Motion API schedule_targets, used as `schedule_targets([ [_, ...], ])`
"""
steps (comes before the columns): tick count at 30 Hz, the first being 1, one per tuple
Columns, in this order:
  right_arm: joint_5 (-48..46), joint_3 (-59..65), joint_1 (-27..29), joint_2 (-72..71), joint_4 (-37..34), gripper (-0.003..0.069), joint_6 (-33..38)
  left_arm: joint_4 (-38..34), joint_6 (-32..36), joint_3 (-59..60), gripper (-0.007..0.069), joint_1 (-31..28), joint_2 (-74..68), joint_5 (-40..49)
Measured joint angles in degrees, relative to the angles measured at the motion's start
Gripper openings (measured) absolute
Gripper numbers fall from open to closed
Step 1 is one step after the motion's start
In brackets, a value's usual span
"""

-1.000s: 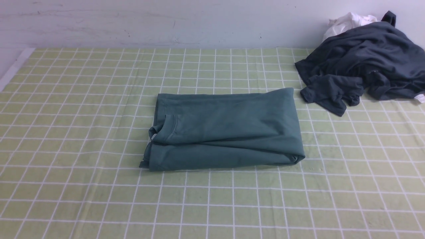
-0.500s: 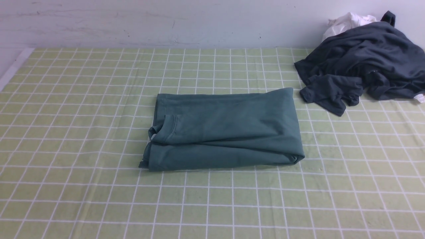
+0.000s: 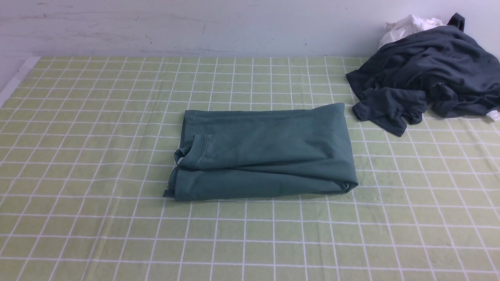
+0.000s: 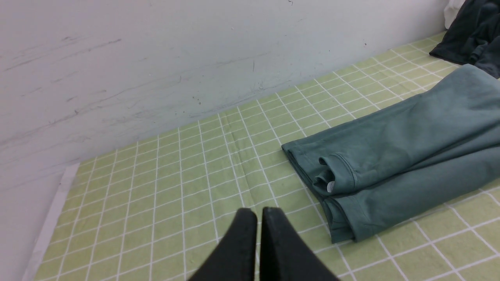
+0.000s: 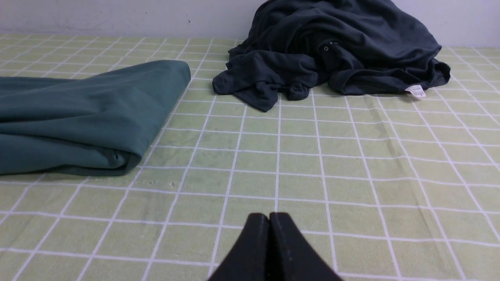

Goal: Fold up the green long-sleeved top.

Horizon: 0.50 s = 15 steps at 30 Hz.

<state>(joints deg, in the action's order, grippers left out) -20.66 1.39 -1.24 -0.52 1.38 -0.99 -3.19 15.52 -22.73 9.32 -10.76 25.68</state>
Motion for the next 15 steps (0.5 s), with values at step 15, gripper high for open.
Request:
schedule_targets([
  [15, -0.11, 0.0, 0.0, 0.0, 0.0, -0.0014, -0.04, 3.19, -9.3, 23.82, 0.0006, -12.45, 11.42, -14.64],
])
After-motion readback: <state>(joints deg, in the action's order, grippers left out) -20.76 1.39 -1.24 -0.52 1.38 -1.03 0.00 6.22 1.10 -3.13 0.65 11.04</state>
